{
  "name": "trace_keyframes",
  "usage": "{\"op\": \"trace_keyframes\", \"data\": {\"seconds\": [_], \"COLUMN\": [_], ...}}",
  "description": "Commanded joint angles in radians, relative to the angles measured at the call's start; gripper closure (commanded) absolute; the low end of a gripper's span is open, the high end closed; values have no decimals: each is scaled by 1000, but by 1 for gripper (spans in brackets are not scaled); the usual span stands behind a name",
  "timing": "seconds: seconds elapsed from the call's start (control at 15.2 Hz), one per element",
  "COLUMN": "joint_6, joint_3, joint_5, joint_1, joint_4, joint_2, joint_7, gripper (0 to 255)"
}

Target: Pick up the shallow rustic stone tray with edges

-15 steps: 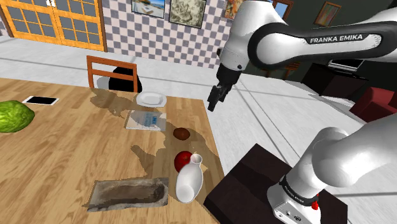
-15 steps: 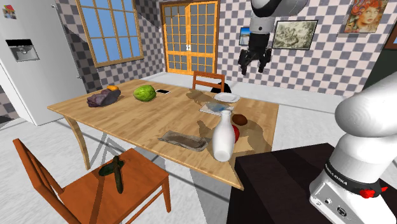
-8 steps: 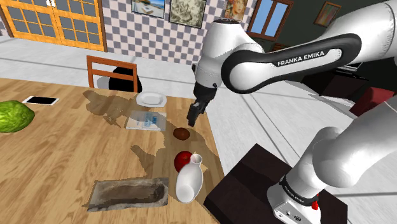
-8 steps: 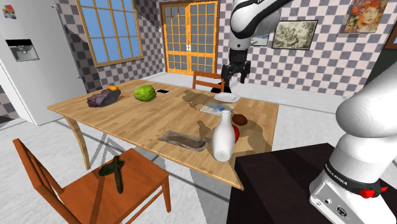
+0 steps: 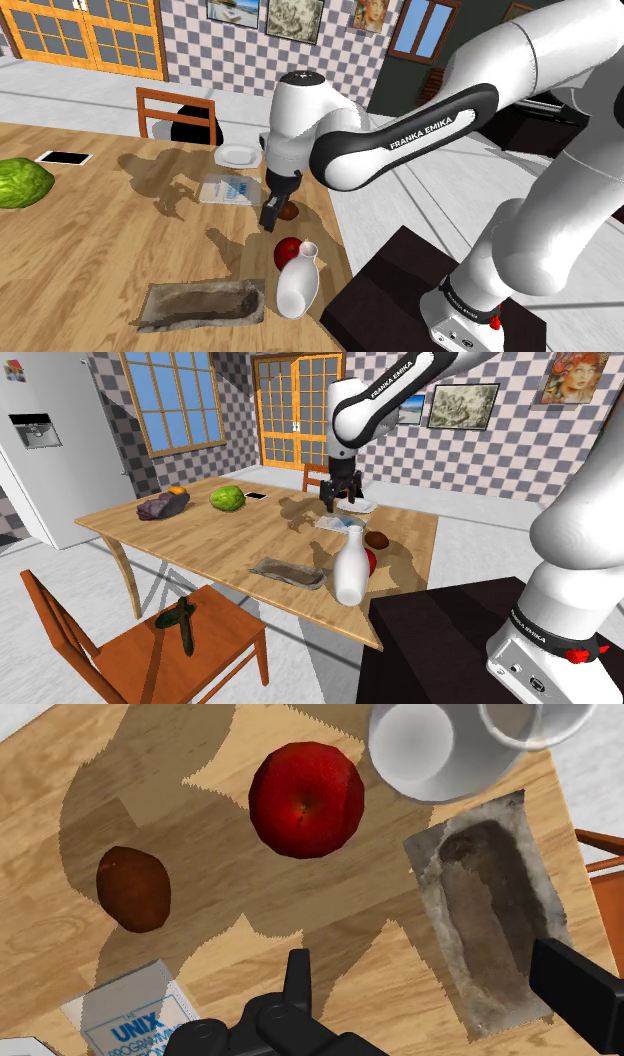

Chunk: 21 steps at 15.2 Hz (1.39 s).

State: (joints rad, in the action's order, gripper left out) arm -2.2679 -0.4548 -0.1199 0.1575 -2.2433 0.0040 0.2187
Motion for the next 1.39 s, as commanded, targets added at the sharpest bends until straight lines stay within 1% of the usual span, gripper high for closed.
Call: {"op": "trace_keyframes", "data": {"seconds": [0.0,0.33,0.66,0.99,1.32], "joint_6": [-22,-49,-53,-43,-23], "joint_3": [-17,-24,-1,30,59], "joint_5": [-59,-209,-337,-433,-500], "joint_1": [19,89,186,289,390], "joint_4": [34,138,260,400,556], "joint_2": [74,261,440,613,781], "joint_7": [38,122,179,204,202], "gripper": [0,0,0,0,0]}}
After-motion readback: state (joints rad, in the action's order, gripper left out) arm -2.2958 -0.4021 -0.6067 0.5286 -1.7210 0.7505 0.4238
